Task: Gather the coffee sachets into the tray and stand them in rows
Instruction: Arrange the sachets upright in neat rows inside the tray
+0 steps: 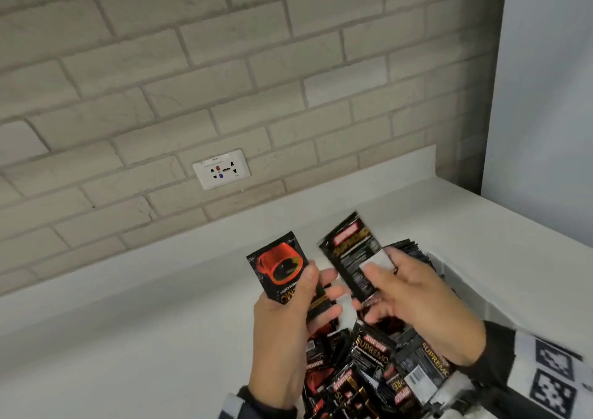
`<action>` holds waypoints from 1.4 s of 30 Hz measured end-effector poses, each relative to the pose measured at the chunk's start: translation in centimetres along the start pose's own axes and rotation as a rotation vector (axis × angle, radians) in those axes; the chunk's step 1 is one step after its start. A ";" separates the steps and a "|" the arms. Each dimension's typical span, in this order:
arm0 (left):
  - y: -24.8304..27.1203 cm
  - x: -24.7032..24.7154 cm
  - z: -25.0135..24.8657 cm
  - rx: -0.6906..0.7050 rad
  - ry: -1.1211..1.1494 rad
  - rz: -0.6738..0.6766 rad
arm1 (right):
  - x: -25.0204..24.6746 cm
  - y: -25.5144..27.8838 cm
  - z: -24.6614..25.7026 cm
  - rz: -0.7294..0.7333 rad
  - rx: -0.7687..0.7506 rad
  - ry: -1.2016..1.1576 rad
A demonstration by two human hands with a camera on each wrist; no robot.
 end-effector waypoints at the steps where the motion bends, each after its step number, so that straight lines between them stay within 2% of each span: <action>1: 0.2 0.1 0.0 -0.017 0.001 0.009 | -0.7 0.1 0.3 -0.055 -0.041 -0.043; 3: 0.4 0.6 0.2 -0.061 0.013 0.043 | -1.4 0.3 1.0 -0.112 -0.113 -0.053; 7: 0.9 1.6 0.7 -0.164 0.102 0.086 | -2.7 0.6 3.9 -0.245 -0.316 0.106; 10: 1.0 2.3 0.5 -0.221 0.157 0.157 | -3.2 0.5 6.5 -0.275 -0.492 0.171; 12: 0.8 2.6 0.2 -0.229 0.107 0.234 | -2.1 1.2 9.1 -0.187 -0.708 0.344; 14: 0.5 2.9 -0.3 -0.233 0.017 0.329 | -0.4 2.0 10.4 -0.036 -0.910 0.555; 16: 0.3 3.4 -0.9 -0.225 -0.075 0.422 | 0.9 2.4 10.9 0.076 -1.023 0.693; 18: -0.1 3.5 -1.5 -0.205 -0.155 0.457 | 1.6 2.3 11.5 0.106 -1.091 0.761; 23: -1.1 2.7 -2.8 -0.141 -0.110 0.344 | 1.6 1.4 11.4 0.080 -1.136 0.860; 30: -1.0 3.1 -3.1 -0.133 0.183 0.291 | 1.8 1.4 10.6 -0.153 -1.194 1.081; 33: -0.9 3.2 -3.3 -0.036 0.053 0.293 | 2.1 1.6 9.8 -0.152 -1.191 1.130; 35: -0.9 2.9 -3.5 0.044 -0.034 0.246 | 2.5 1.7 9.3 -0.122 -1.178 1.165; 39: -1.3 1.9 -3.9 0.110 -0.083 0.177 | 2.9 2.0 8.2 -0.022 -1.066 1.203; 42: -1.4 1.9 -4.9 0.187 -0.223 0.187 | 1.6 2.0 8.9 -0.006 -0.842 0.953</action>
Point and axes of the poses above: each hand's wrist, its own y-axis away from the middle knuckle, its own x-axis out of the palm, z = x × y, the point moved 9 cm from there along -y, towards the middle knuckle, and after that the axes turned 2 degrees about x, right-handed, at the moved point
